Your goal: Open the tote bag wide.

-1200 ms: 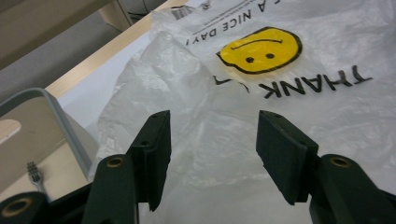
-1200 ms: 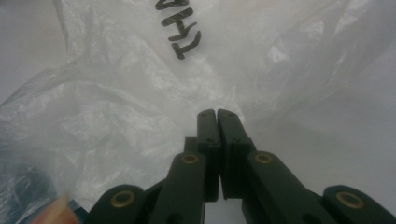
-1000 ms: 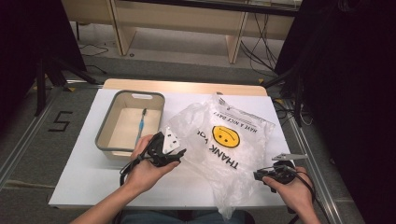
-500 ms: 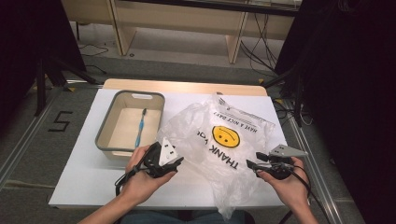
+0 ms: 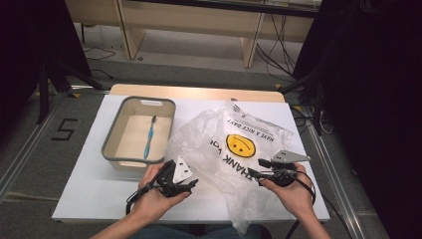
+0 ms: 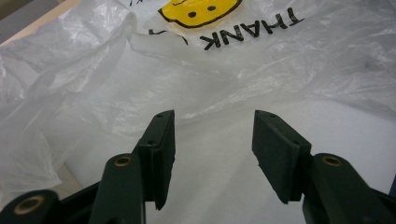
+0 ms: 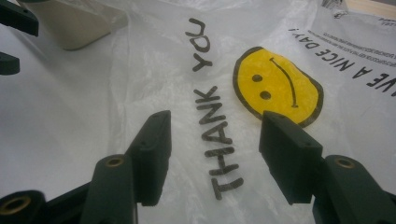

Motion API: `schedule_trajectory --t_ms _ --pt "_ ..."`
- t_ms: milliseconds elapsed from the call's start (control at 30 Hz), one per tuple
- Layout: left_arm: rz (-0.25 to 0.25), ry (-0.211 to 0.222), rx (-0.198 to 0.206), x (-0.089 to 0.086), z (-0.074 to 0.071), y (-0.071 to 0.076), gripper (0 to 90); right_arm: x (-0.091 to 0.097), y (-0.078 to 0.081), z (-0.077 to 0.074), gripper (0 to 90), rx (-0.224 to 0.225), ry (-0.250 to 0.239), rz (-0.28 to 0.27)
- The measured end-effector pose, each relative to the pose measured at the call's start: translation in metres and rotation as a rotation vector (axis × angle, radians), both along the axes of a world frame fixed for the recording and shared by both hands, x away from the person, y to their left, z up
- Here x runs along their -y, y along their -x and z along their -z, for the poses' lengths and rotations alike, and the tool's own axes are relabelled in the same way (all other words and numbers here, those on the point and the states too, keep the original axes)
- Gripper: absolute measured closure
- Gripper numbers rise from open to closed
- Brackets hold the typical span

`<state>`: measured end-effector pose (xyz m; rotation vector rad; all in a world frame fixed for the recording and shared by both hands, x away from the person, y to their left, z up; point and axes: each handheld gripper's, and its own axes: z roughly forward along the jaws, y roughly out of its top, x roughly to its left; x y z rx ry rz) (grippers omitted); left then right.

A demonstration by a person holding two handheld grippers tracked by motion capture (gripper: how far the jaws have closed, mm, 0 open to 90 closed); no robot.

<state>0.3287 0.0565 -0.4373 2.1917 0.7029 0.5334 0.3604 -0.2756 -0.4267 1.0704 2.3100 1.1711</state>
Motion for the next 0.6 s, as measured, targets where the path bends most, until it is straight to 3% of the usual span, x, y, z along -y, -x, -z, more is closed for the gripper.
schedule_trajectory --t_ms 600 --pt "0.009 0.026 -0.021 -0.005 0.016 0.004 39.2 -0.026 -0.017 0.005 44.8 -0.012 0.003 -0.049"
